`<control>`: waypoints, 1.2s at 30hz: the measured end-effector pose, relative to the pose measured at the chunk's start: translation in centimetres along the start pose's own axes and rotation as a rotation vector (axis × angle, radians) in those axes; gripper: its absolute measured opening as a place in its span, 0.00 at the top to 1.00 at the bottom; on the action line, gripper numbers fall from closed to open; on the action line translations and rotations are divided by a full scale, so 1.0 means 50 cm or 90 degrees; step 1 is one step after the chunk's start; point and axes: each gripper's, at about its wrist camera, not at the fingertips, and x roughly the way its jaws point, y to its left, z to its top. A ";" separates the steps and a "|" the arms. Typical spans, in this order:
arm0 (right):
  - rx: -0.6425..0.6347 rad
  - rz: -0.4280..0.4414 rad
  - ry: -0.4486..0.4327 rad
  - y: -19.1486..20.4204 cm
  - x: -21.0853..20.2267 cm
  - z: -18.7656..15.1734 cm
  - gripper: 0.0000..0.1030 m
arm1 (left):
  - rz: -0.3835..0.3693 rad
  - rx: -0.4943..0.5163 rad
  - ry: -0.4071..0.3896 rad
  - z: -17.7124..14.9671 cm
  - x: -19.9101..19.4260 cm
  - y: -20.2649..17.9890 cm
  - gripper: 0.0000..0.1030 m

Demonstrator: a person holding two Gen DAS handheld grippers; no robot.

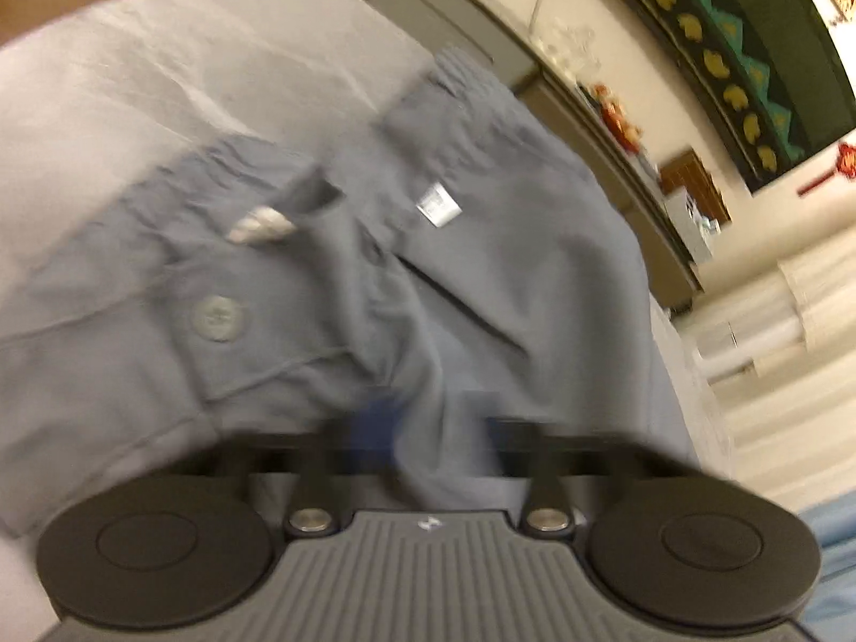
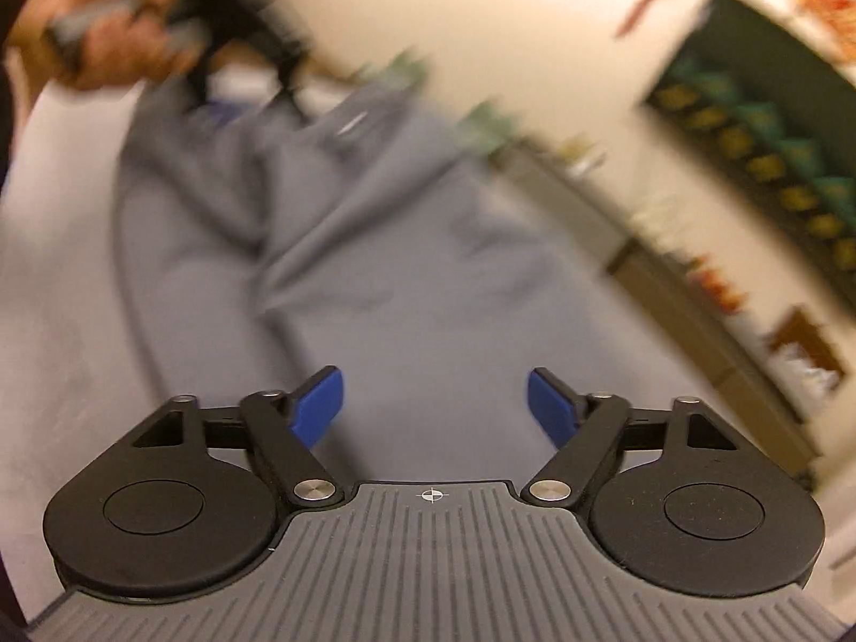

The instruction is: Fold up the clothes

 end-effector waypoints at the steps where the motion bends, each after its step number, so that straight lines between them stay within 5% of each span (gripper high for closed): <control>1: -0.002 0.028 0.010 0.003 0.017 -0.001 0.41 | -0.002 0.019 -0.003 0.001 0.002 -0.008 0.98; 3: 0.021 0.054 0.010 -0.003 0.035 -0.005 0.49 | -0.023 0.052 -0.035 0.007 -0.023 -0.020 0.99; 4: 0.038 0.057 0.016 -0.011 0.035 -0.006 0.68 | -0.044 0.058 -0.060 0.011 -0.048 -0.020 0.99; 5: 0.056 0.059 0.022 -0.018 0.036 -0.007 0.97 | -0.059 0.053 -0.083 0.009 -0.074 -0.013 0.99; 6: 0.068 0.059 0.024 -0.024 0.035 -0.010 0.99 | -0.065 0.045 -0.100 0.004 -0.098 -0.004 0.99; 8: 0.066 0.045 0.015 -0.026 0.022 -0.017 0.96 | -0.077 0.028 -0.134 -0.006 -0.144 0.013 0.97; 10: 0.065 0.035 -0.008 -0.021 0.009 -0.012 0.87 | -0.033 0.012 -0.132 -0.003 -0.143 0.031 0.94; 11: 0.060 0.037 -0.026 -0.012 0.004 -0.002 0.63 | -0.004 0.005 -0.126 0.001 -0.135 0.039 0.86; 13: 0.039 0.049 -0.049 0.018 0.003 0.026 0.43 | 0.015 -0.029 -0.130 0.015 -0.126 0.062 0.71; 15: 0.018 0.059 -0.063 0.049 0.007 0.052 0.42 | 0.012 -0.052 -0.133 0.019 -0.120 0.072 0.45; 17: 0.000 0.056 -0.065 0.071 0.020 0.073 0.28 | 0.013 -0.047 -0.117 0.015 -0.109 0.065 0.27; 19: -0.027 0.048 -0.052 0.089 0.044 0.087 0.28 | 0.025 -0.039 -0.092 0.030 -0.084 0.052 0.21; 20: -0.035 0.043 -0.043 0.094 0.055 0.093 0.39 | 0.038 -0.031 -0.079 0.045 -0.067 0.043 0.23; 21: -0.030 0.039 -0.028 0.091 0.068 0.096 0.50 | 0.054 -0.009 -0.066 0.059 -0.050 0.033 0.54; 22: -0.025 0.034 -0.013 0.088 0.080 0.100 0.87 | 0.060 0.010 -0.051 0.071 -0.038 0.025 0.82; 23: -0.021 0.029 0.003 0.085 0.092 0.103 0.97 | 0.056 0.022 -0.037 0.081 -0.029 0.018 0.99; 28: 0.017 0.003 -0.070 0.051 -0.003 0.128 0.99 | -0.101 0.037 -0.190 0.035 -0.244 0.037 0.99; 29: 0.022 0.018 -0.081 0.057 -0.026 0.126 0.99 | -0.100 0.010 -0.188 0.015 -0.267 0.069 0.99; 31: 0.029 0.051 -0.097 0.072 -0.061 0.121 0.98 | -0.024 -0.046 -0.147 -0.009 -0.251 0.127 0.99; 34: 0.025 0.129 -0.045 0.122 -0.010 0.099 0.81 | 0.050 -0.158 -0.112 -0.029 -0.212 0.202 0.97; 36: 0.036 0.149 -0.016 0.130 0.010 0.079 0.67 | 0.068 -0.168 -0.116 -0.036 -0.210 0.206 0.71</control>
